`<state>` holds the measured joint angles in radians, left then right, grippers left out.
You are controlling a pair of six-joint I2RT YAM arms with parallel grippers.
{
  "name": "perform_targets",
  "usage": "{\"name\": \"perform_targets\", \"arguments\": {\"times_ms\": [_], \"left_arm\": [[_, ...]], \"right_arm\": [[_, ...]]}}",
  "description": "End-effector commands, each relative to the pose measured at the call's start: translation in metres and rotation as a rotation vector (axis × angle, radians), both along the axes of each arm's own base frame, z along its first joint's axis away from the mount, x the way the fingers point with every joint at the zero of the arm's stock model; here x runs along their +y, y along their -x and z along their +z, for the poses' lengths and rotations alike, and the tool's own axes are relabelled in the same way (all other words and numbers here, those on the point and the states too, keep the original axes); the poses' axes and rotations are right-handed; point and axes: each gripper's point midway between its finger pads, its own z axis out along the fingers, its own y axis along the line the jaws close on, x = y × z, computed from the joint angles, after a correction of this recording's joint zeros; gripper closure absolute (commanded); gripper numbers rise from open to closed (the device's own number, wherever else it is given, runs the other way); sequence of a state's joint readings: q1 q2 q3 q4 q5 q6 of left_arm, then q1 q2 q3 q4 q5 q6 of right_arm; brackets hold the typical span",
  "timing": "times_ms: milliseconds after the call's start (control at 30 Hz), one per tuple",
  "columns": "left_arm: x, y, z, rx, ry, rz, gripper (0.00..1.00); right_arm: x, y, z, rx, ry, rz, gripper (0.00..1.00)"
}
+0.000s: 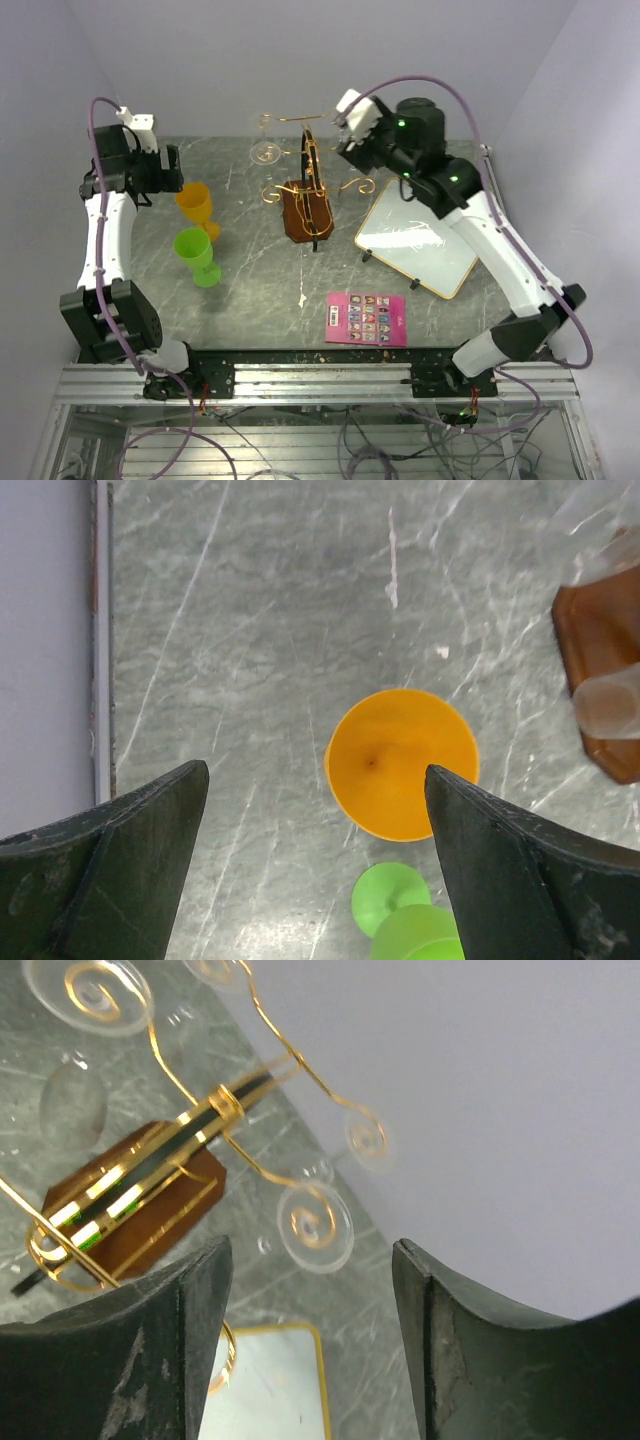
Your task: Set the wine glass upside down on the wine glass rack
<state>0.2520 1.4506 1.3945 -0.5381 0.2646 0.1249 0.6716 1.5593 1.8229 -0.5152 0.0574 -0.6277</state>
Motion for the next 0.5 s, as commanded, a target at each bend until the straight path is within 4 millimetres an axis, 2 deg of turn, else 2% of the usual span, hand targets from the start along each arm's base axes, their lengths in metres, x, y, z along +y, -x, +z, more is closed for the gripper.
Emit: {"name": "perform_targets", "arguments": {"times_ms": [0,200,467], "left_arm": [[0.007,0.004,-0.04,0.126,-0.036,-0.038,0.0],[0.001,0.0,-0.071,0.234,0.002,-0.079,0.13],[-0.001,-0.004,-0.094,0.315,-0.017,-0.102,0.37]], "right_arm": [[-0.037,0.013,-0.001,0.11,-0.125,-0.042,0.34],[-0.07,0.01,0.004,0.137,-0.177,-0.068,0.33],[-0.068,0.007,-0.002,0.176,-0.196,-0.041,0.33]]}}
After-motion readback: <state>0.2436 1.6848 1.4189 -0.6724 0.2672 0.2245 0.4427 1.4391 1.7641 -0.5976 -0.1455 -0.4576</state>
